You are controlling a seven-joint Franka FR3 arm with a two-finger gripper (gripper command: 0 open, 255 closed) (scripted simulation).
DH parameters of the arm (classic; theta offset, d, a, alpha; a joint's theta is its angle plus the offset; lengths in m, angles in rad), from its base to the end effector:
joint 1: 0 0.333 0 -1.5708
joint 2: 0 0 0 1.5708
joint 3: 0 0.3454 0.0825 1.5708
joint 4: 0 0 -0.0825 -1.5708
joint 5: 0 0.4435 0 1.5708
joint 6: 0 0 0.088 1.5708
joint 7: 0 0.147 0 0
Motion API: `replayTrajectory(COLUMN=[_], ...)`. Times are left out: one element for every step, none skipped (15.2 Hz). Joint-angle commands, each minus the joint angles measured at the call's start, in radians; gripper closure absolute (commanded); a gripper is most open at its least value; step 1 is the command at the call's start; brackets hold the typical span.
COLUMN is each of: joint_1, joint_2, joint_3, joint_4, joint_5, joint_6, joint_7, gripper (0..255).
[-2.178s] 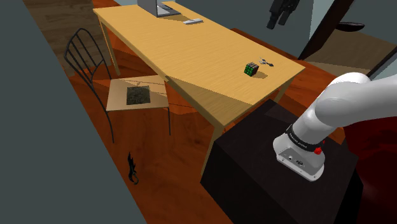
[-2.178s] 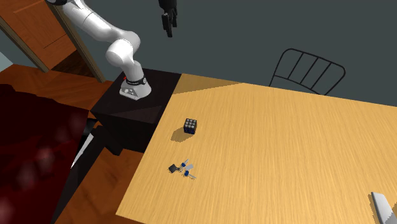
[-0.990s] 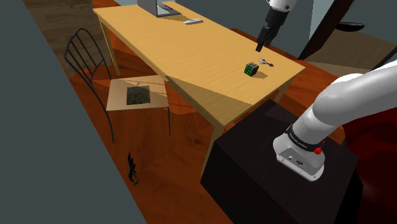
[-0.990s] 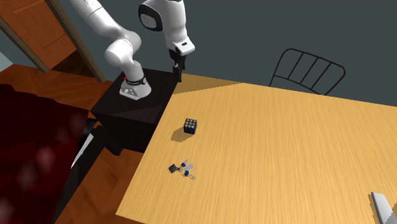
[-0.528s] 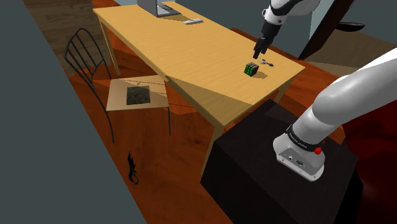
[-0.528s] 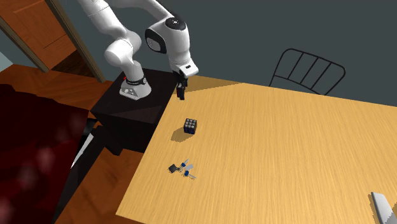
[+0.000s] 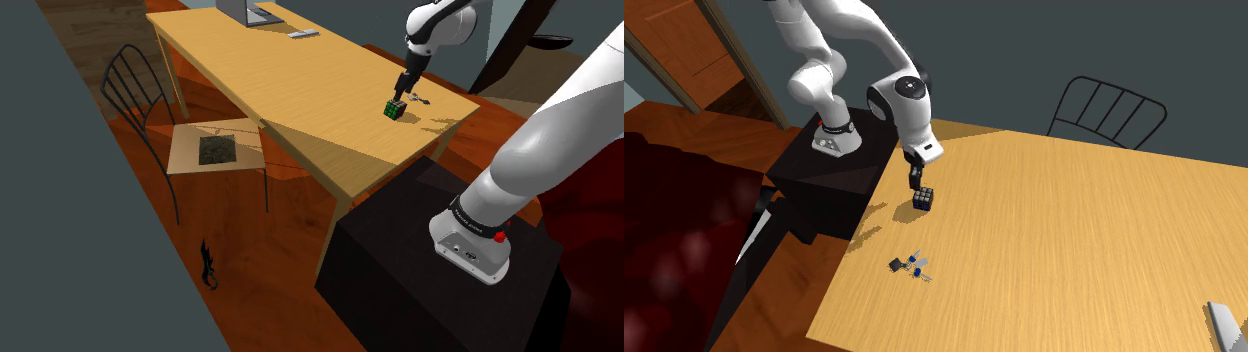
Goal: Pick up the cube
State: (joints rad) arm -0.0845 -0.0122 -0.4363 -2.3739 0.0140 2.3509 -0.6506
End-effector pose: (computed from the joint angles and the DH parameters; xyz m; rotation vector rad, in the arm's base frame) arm 0.4647 -0.2655 0.2735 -3.1168 -0.1872 0.0026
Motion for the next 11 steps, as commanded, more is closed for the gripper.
replayTrajectory(joint_1=[-0.009,-0.017,-0.021,-0.023,-0.025,-0.026,-0.028,-0.030,-0.032,-0.035,-0.036], joint_2=[0.092,0.134,0.143,0.154,0.165,0.176,0.188,0.199,0.211,0.230,0.230], joint_3=[-0.011,-0.011,-0.010,-0.007,-0.005,-0.002,0.000,0.003,0.006,0.011,0.011], joint_4=[0.054,0.078,0.083,0.080,0.078,0.075,0.073,0.071,0.069,0.067,0.067], joint_5=[0.053,0.079,0.084,0.092,0.100,0.108,0.117,0.126,0.135,0.150,0.150], joint_6=[0.030,0.043,0.046,0.058,0.071,0.083,0.095,0.107,0.119,0.138,0.138], joint_7=[-0.061,-0.090,-0.097,-0.102,-0.108,-0.114,-0.120,-0.126,-0.133,-0.143,-0.143], gripper=[0,0,0,0,0,0,0,0,0,0,0])
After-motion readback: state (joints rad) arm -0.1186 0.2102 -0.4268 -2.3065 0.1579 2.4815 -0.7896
